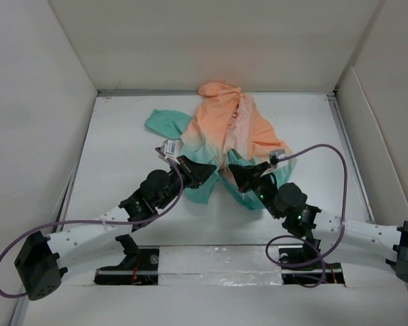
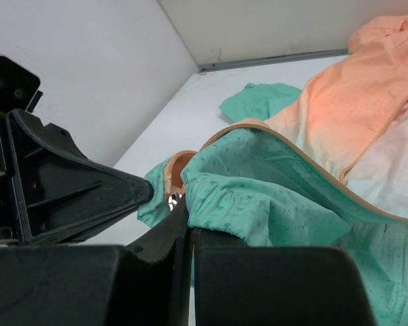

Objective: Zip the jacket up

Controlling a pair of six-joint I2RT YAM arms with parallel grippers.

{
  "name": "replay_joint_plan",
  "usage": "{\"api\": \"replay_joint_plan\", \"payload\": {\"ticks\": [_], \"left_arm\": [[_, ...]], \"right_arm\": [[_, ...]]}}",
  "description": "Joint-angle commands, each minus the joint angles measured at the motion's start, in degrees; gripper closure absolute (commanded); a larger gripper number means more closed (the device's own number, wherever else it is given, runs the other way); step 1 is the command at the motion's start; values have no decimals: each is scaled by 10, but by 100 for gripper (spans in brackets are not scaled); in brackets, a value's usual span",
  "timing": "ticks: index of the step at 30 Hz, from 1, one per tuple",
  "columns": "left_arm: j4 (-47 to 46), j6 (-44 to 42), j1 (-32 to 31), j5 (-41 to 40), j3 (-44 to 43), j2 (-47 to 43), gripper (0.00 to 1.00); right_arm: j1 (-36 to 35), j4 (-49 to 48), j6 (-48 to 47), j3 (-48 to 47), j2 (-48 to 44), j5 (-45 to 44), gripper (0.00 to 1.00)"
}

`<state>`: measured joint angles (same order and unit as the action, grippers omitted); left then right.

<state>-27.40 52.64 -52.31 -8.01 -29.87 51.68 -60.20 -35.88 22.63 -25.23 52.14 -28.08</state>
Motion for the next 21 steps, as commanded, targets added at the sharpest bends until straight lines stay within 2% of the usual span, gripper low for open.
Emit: {"api": "replay_joint_plan", "payload": {"ticks": [1, 21], "left_arm": [[-22, 2, -2, -10, -19, 1, 100], [-29, 5, -2, -10, -18, 15, 100]], "right_arm": [[-6, -11, -18, -32, 9, -42, 100], [-33, -13, -41, -42, 26, -90, 100]]}}
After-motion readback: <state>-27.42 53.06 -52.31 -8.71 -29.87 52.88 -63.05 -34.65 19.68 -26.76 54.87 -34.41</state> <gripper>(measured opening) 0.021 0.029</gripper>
